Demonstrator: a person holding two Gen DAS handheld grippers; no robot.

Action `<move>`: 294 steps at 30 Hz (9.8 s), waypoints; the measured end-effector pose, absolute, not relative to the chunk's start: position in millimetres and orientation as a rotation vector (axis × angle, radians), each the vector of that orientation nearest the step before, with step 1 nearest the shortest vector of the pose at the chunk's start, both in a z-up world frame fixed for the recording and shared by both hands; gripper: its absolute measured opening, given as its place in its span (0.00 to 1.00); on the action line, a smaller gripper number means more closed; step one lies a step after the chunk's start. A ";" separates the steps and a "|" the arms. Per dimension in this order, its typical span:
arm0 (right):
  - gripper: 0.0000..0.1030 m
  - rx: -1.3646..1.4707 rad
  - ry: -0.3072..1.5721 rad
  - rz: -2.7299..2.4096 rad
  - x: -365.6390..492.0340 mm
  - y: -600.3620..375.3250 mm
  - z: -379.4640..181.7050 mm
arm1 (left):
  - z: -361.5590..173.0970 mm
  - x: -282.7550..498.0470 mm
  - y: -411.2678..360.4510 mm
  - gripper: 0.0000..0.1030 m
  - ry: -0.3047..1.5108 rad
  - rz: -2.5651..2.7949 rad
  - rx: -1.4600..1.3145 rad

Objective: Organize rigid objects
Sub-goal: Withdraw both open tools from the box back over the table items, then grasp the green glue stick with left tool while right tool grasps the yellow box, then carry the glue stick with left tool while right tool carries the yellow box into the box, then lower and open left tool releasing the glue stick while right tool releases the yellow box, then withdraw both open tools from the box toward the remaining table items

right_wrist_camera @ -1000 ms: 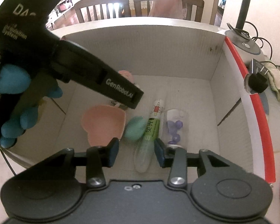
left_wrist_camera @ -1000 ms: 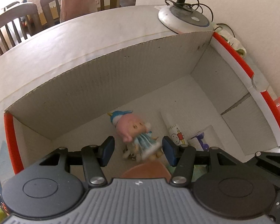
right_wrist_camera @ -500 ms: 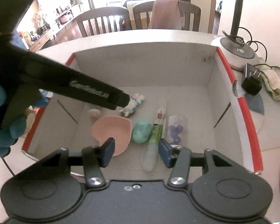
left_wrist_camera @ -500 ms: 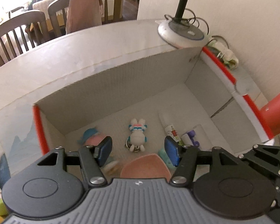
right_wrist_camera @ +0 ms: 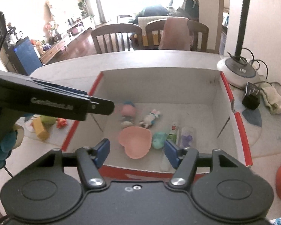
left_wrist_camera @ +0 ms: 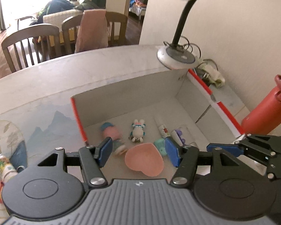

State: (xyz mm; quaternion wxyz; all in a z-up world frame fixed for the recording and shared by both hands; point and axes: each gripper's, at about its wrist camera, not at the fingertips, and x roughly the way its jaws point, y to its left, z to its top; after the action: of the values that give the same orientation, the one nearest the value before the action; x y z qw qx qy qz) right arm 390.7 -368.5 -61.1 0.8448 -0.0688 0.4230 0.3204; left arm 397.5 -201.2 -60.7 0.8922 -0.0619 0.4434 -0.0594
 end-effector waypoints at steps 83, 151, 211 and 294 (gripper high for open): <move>0.62 -0.468 0.938 0.902 311.8 -57.6 -162.5 | -172.0 382.0 143.9 0.97 0.887 0.521 -0.509; 0.28 -0.015 0.946 0.698 252.2 -215.5 -57.1 | -104.2 208.8 100.7 0.15 0.786 0.282 -0.487; 0.27 -0.062 0.928 0.475 431.4 -374.7 -94.9 | -98.4 452.7 -213.4 0.15 0.955 -0.113 -0.161; 0.87 -0.021 0.787 0.827 321.5 -324.2 -16.0 | -21.2 270.4 -130.6 0.65 0.770 -0.032 -0.291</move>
State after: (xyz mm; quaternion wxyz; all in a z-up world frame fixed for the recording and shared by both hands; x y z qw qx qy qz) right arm 321.5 -324.2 -16.0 0.8414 -0.0099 0.3727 0.3912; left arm 270.4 -130.6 -21.2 0.9163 -0.1416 0.3743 -0.0158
